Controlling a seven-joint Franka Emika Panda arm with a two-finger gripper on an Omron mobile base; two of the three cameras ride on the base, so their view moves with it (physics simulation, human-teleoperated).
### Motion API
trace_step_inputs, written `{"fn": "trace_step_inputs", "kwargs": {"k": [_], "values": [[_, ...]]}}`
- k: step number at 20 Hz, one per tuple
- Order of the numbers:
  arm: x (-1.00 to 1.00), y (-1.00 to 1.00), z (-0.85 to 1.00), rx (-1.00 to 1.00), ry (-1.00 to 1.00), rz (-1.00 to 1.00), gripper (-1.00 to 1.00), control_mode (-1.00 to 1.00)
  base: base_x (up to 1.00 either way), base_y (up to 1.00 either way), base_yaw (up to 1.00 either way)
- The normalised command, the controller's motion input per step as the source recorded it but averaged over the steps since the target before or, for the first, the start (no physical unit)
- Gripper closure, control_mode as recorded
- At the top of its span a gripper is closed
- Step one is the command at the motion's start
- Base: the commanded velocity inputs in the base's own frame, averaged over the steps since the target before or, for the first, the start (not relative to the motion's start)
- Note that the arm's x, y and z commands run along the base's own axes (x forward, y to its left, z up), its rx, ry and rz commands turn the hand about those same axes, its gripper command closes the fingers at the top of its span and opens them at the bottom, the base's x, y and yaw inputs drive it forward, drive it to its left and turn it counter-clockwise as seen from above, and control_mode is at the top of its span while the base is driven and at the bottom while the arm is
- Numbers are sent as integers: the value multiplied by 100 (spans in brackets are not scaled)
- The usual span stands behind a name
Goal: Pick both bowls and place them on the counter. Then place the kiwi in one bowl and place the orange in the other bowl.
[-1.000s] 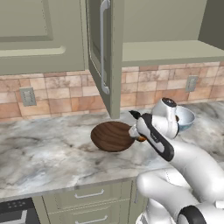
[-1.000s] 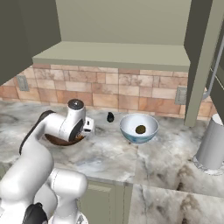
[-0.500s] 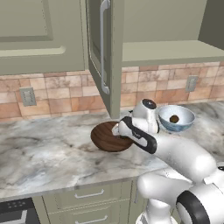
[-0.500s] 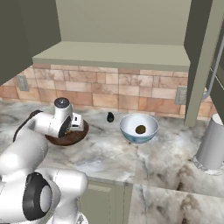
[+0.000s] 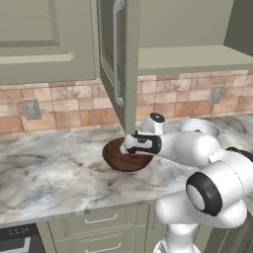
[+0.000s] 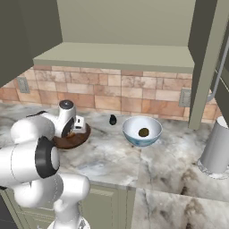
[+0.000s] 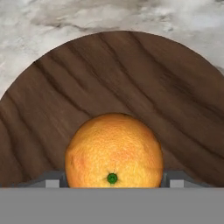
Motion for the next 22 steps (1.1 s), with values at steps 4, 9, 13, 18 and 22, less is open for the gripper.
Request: {"fn": "trace_step_inputs", "kwargs": {"k": [4,9,13,18,22], "values": [[20,2,-17,-2,7,8,100,-100,0,0,0],[12,15,-16,0,3,6,100,-100,0,0,0],[6,10,-14,0,4,5,100,-100,0,0,0],[-1,16,-16,-2,5,4,100,-100,0,0,0],[0,7,-17,-3,3,2,100,-100,0,0,0]]}}
